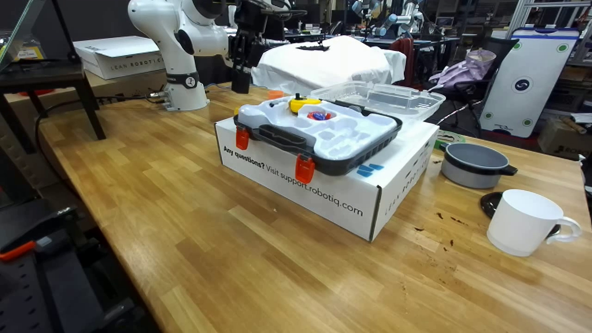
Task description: Pick up the black salt cellar from the box and put it on the table.
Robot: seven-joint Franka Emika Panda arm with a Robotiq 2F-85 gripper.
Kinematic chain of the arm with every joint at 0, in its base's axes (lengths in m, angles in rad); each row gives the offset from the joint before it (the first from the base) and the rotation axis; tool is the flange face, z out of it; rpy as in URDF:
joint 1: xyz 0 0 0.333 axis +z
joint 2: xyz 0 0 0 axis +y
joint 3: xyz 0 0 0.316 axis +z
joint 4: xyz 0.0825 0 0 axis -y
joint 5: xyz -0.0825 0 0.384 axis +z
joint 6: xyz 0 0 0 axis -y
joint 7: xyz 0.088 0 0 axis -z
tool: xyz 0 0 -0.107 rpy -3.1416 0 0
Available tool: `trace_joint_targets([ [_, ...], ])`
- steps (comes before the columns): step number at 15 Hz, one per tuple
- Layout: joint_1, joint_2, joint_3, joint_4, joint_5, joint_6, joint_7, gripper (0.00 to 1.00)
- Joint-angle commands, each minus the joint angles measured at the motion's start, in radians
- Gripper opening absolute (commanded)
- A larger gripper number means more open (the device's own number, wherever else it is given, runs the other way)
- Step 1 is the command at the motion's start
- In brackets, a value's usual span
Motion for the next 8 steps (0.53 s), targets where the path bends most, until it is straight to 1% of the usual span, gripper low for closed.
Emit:
trace_joint_targets([
  [1,0.003,0.038,0.006,0.028,0.02,0.003,-0.016,0.14],
  [5,0.023,0.095,0.026,0.038,0.028,0.004,-0.019,0.14],
  [8,0.038,0.125,0.028,0.043,0.028,0.007,-0.011,0.14],
])
